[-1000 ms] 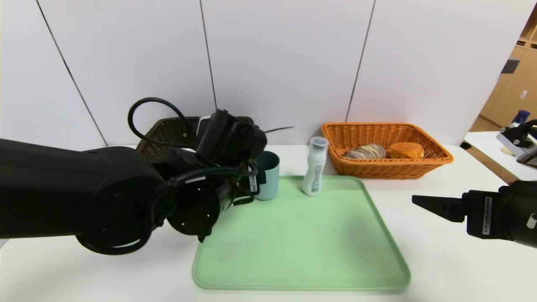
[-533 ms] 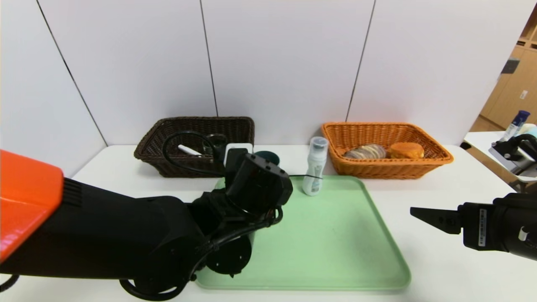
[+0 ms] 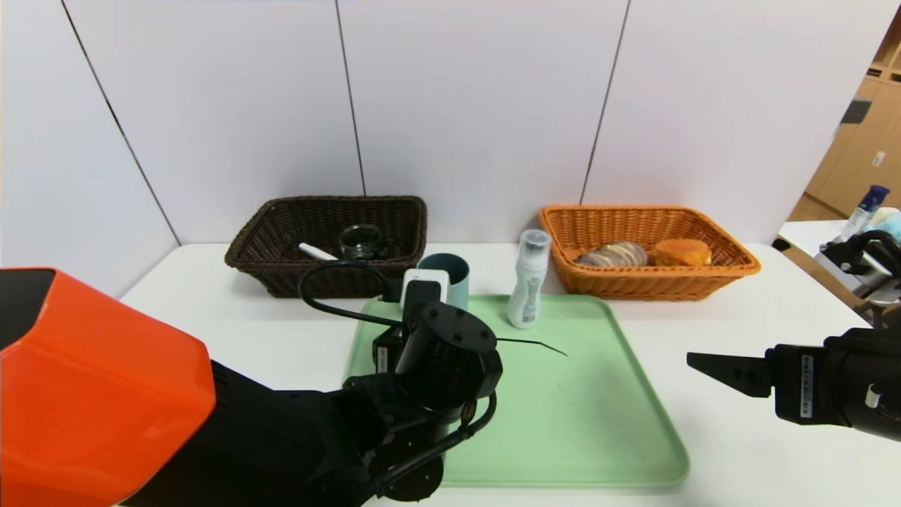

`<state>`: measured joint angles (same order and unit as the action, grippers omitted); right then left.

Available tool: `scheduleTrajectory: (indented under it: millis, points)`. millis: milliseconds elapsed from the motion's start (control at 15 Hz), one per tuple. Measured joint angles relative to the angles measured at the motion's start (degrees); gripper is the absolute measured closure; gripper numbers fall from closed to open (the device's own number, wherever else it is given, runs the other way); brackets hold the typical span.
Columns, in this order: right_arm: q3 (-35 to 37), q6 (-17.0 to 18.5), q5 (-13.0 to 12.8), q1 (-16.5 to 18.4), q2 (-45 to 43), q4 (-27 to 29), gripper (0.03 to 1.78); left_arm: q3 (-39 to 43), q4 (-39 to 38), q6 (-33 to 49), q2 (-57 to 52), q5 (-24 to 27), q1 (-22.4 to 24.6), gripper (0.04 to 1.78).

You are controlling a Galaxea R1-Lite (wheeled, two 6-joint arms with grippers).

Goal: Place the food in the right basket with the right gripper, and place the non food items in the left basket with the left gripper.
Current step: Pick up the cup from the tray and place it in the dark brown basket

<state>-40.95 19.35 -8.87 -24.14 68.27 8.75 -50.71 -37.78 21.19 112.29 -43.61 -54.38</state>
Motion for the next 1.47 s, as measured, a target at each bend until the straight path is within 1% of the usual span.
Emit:
scheduleTrajectory:
  millis: [467, 667, 933, 1133, 1400, 1467]
  points:
    - [0.07, -0.24, -0.05, 0.00, -1.27, 0.54, 0.10, -1.54, -4.78, -1.67, 3.34, -2.32, -0.13, 0.13]
    - [0.40, -0.48, -0.02, -0.06, -1.35, 0.26, 0.10, -3.69, -7.56, -3.72, 5.27, -2.89, 0.83, 0.13]
    - [0.73, -0.50, 0.09, -0.50, -1.34, 0.39, 0.10, -5.40, -13.65, -7.58, 7.91, -2.84, 3.10, 0.13]
    - [0.93, -0.55, 1.17, -0.63, -1.24, 0.37, 0.10, -6.21, -17.62, -9.34, 10.09, -2.76, 4.44, 0.13]
    - [1.16, -1.30, 1.27, -0.67, -1.21, 0.37, 0.10, -9.35, -18.09, -9.67, 12.90, -2.62, 5.71, 0.13]
    - [1.21, -1.46, 1.63, -0.69, -1.24, 0.43, 0.10, -9.73, -18.09, -9.70, 13.51, -2.61, 5.92, 0.13]
